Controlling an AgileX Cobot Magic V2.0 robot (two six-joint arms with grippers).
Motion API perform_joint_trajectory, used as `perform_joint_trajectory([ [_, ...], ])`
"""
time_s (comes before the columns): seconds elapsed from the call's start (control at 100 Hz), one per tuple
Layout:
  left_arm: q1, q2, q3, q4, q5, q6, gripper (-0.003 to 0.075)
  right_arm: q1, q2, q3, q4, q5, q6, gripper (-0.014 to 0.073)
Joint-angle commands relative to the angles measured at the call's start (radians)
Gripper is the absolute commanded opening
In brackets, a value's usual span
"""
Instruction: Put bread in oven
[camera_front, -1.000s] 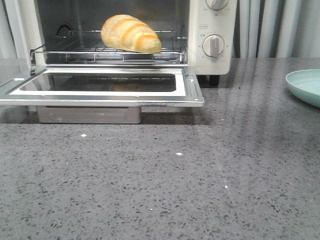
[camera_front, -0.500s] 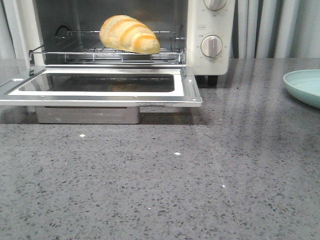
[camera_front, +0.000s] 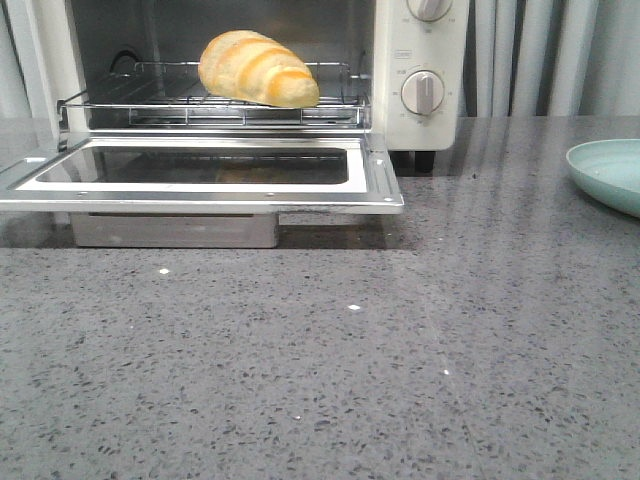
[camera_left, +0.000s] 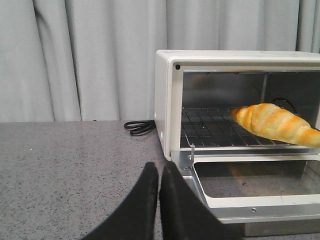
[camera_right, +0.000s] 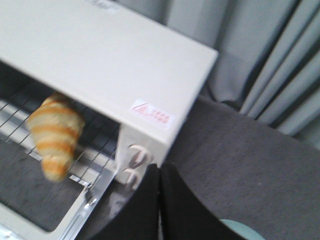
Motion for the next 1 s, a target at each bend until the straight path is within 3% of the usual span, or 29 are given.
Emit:
perform_joint_trajectory([
  [0.0,0.004,-0.025,-0.025,-0.007,-0.071,0.001,-0.0021,-0.083,-0.044,-0.015,-0.01,-0.16,0.002,-0.0068],
  [0.14,0.004,-0.025,-0.025,-0.007,-0.071,0.001,-0.0021,-0.173,-0.12,0.132,0.005,-0.372,0.002,-0.0068],
  [0.32,0.004,-0.025,-0.025,-0.007,-0.071,0.001,-0.0021,-0.227,-0.284,0.457,0.005,-0.598,0.002,-0.0068],
  [0.66,0.004,-0.025,-0.025,-0.007,-0.071,0.001,-0.0021,-0.346,-0.628,1.065,0.084,-0.804,0.002,-0.0068],
  [0.99,0.004,-0.025,-0.025,-0.007,-0.071,0.001,-0.0021,-0.471,-0.94,1.496,0.115,-1.023,0.002,-0.0068],
])
